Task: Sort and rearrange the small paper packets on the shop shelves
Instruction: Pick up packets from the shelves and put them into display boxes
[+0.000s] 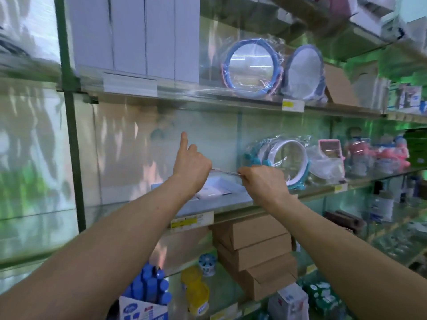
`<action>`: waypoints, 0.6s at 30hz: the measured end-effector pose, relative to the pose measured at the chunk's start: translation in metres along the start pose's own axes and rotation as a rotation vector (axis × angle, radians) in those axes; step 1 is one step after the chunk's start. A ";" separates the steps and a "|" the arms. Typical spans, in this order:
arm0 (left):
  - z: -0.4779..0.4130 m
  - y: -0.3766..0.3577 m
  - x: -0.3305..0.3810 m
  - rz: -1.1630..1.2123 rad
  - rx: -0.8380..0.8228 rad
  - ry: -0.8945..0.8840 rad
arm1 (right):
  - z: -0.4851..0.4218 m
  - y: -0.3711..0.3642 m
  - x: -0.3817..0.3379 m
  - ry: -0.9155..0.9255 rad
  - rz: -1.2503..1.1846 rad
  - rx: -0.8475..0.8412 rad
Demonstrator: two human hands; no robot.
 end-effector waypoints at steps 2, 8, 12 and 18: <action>-0.008 -0.011 -0.002 -0.002 -0.015 0.020 | -0.012 -0.012 -0.002 0.017 -0.022 0.017; -0.025 -0.034 -0.014 0.020 -0.045 0.097 | -0.042 -0.043 -0.004 0.055 -0.116 0.075; -0.035 -0.050 -0.023 0.063 -0.053 0.202 | -0.059 -0.056 -0.005 0.108 -0.172 0.115; -0.047 -0.064 -0.028 0.248 -0.232 0.441 | -0.083 -0.081 -0.002 0.188 -0.288 0.112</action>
Point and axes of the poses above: each hand's wrist, its own z-axis away from the middle knuckle, its own y-axis out of the back of the hand, x = y × z, the point moved 2 cm from there along -z, towards the middle knuckle, and after that the axes turned 8 degrees about y, right-handed, at the moved point
